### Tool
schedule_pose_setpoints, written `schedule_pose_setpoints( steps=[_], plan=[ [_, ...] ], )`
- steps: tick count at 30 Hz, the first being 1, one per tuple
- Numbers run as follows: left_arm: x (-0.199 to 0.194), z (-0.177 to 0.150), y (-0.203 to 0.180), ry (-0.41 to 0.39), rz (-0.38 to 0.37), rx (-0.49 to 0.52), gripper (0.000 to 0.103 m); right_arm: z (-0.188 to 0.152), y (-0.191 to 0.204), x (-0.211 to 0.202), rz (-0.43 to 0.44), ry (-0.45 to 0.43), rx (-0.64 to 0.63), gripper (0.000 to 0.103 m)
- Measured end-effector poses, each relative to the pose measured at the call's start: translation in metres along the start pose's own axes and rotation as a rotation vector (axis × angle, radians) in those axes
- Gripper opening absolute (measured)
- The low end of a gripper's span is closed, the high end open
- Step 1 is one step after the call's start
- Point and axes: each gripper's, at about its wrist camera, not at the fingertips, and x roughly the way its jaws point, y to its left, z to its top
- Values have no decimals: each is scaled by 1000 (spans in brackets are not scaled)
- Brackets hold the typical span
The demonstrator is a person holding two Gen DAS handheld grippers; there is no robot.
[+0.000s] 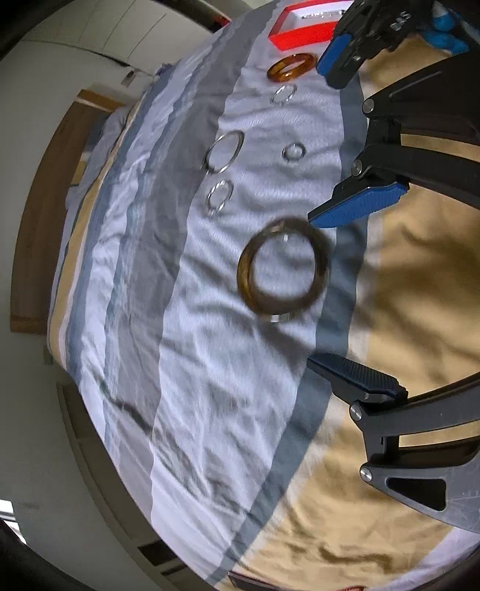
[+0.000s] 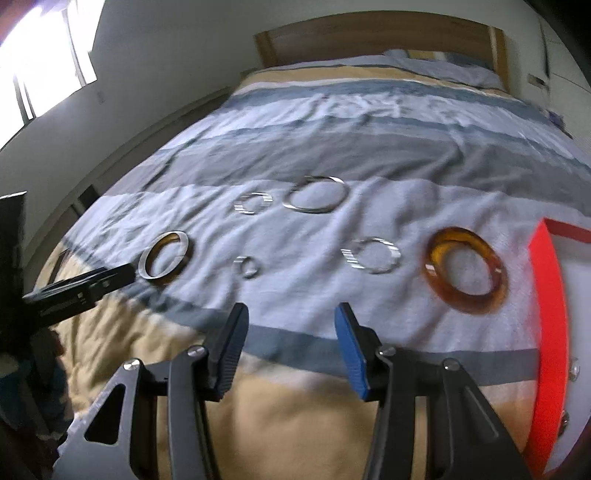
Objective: Organize jewelry
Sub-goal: 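Grasp the brown bangle with the left tool while the right tool grasps the twisted silver bangle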
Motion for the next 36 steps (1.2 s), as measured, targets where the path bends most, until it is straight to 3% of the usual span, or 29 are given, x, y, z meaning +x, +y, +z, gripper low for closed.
schedule_pose_setpoints(
  steps=[6,13,25,27,30,34,36],
  plan=[
    [11,8,8,-20,45,-32,69,22,-27,7,-45,-30,6,46],
    [29,19,28,-12,91,-56,69,48,-35,31,-20,-17,-16,46],
    [58,18,32,43,72,-65,68,40,-42,58,-58,46,-36,46],
    [61,20,28,52,67,-47,62,38,-41,57,-56,45,-36,40],
    [64,21,25,60,54,-30,45,36,-39,58,-49,46,-40,40],
    [64,23,24,57,26,-23,12,32,-35,54,-39,42,-44,39],
    [63,25,23,53,24,-19,11,31,-33,52,-38,39,-46,39]
  ],
)
